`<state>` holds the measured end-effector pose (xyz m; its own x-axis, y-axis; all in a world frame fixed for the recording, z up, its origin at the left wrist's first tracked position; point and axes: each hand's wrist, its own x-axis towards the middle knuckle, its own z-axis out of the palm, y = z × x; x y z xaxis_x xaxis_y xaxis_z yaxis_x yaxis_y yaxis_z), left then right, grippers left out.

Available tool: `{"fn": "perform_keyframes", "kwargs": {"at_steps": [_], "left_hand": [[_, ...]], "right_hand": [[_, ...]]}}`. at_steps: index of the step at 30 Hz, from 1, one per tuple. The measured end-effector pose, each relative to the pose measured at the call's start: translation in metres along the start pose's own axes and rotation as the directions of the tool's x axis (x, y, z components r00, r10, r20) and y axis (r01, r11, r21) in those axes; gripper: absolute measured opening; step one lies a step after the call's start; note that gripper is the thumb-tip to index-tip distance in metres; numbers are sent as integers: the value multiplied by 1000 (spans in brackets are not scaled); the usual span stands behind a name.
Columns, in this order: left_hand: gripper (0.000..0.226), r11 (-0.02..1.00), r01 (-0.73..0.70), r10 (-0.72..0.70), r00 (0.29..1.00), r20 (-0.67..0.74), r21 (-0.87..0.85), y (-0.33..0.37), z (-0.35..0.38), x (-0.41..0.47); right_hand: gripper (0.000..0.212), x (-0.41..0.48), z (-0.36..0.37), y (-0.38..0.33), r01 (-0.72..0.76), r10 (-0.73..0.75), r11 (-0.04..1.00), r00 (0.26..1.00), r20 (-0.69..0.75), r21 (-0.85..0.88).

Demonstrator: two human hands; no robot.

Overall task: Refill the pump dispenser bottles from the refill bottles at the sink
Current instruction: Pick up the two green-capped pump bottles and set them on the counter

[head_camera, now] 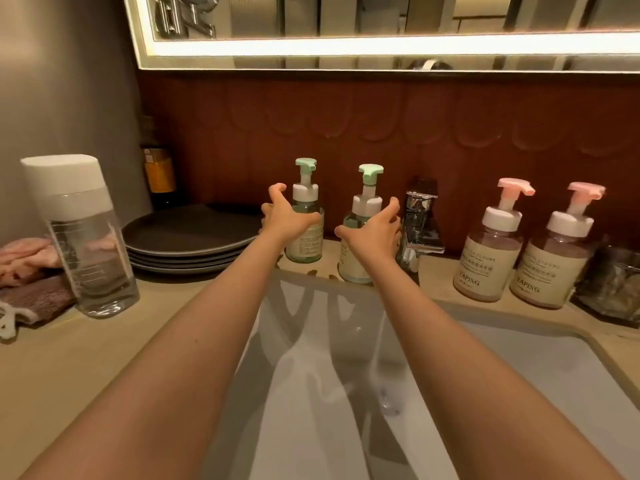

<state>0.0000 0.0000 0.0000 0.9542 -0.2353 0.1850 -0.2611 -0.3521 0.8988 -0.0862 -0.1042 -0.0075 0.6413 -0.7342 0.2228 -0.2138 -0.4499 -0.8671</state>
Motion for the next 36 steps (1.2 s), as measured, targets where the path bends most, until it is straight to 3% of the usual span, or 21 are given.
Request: {"fn": "perform_keyframes", "kwargs": {"at_steps": [7, 15, 22, 28, 36], "left_hand": [[100, 990, 31, -26, 999, -33, 137, -11, 24, 20], [104, 992, 30, -7, 983, -185, 120, -33, 36, 31], [90, 975, 22, 28, 975, -222, 221, -33, 28, 29], [87, 988, -90, 112, 978, -178, 125, -32, 2, 5], [85, 997, -33, 48, 974, -222, 73, -23, -71, -49]], "right_hand": [[109, 19, 8, 10, 13, -13, 1000, 1000, 8, 11], [98, 23, 8, 9, 41, -41, 997, 999, 3, -70], [81, 25, 9, 6, 15, -15, 999, 1000, 1, -38], [71, 15, 8, 1, 55, -54, 998, 998, -19, 29], [75, -32, 6, -29, 157, -169, 983, 976, 138, 93]]}}
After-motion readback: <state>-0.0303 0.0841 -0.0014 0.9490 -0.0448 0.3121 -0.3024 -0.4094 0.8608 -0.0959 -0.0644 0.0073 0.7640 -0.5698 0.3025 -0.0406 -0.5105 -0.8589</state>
